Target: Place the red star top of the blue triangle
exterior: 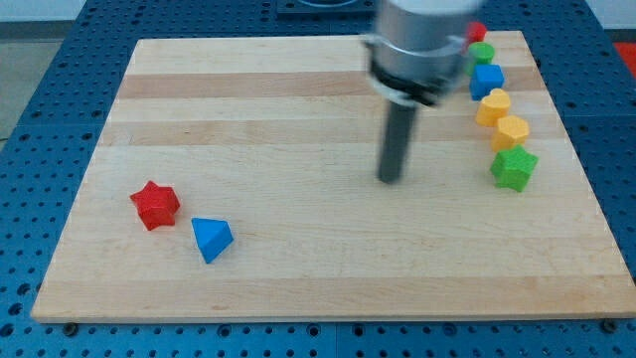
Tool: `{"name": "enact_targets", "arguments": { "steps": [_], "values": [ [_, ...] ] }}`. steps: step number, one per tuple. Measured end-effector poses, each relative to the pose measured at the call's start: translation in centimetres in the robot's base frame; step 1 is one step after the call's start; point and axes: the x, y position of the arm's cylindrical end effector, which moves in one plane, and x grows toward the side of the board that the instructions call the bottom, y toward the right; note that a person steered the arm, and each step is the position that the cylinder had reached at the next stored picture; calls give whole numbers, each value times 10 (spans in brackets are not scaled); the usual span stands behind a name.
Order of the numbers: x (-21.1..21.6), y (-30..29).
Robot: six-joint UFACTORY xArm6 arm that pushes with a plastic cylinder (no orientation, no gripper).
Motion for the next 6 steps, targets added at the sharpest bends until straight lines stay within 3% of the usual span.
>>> {"name": "enact_targets", "arguments": {
  "steps": [2, 3, 4, 6],
  "values": [
    [-14, -227],
    [27, -306],
    [64, -273],
    [30, -98]
  ]
}}
